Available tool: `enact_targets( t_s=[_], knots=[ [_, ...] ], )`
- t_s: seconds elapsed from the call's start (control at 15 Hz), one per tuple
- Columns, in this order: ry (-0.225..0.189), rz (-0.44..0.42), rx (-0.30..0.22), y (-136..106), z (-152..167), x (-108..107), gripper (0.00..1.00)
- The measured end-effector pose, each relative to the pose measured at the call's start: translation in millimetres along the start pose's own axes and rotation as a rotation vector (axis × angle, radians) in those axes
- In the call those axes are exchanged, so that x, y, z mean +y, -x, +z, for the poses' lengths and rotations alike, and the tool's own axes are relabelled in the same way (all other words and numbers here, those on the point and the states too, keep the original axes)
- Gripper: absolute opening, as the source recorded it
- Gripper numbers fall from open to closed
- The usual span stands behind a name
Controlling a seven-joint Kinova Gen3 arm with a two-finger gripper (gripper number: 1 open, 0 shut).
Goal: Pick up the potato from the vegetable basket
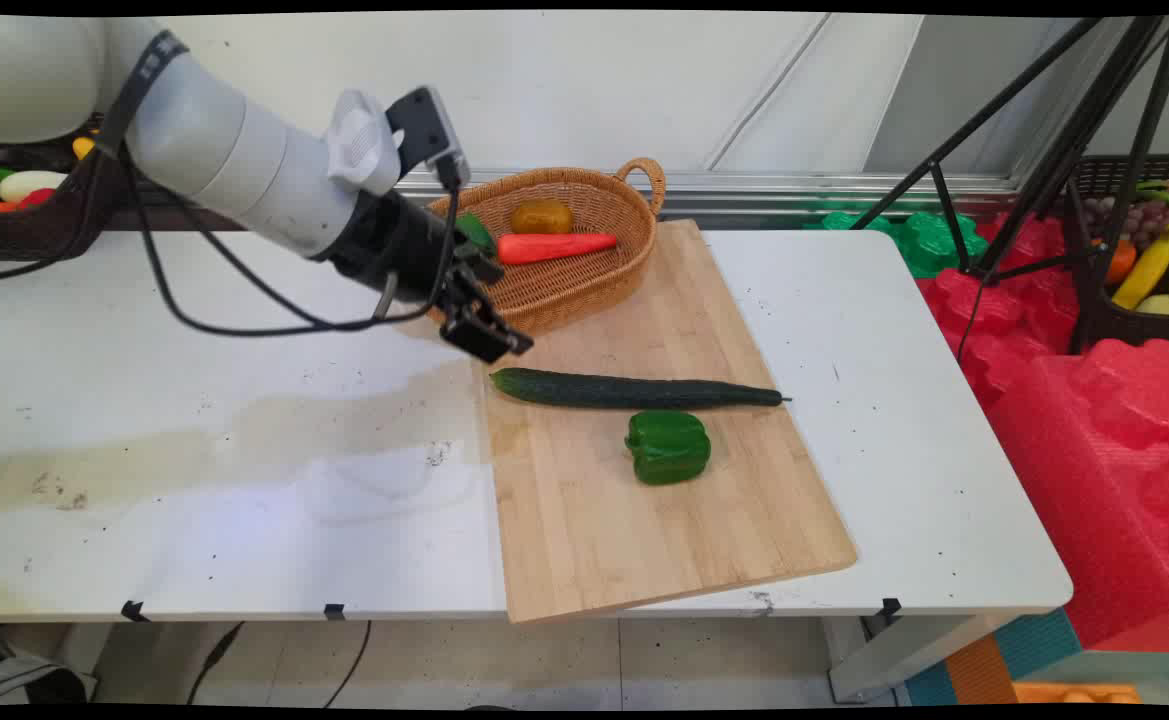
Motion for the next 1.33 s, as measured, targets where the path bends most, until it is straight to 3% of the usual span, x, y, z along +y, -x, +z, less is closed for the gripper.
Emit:
enact_targets(
  t_s=[0.47, 0.8, 1.33],
  knots=[
    [-0.128, -0.079, 0.020, -26.1, 15.7, -47.7, 1.00],
    [-0.204, -0.080, -0.005, -43.0, 41.6, -93.3, 1.00],
    [-0.265, -0.012, -0.085, -61.1, 93.2, -152.3, 1.00]
  ],
)
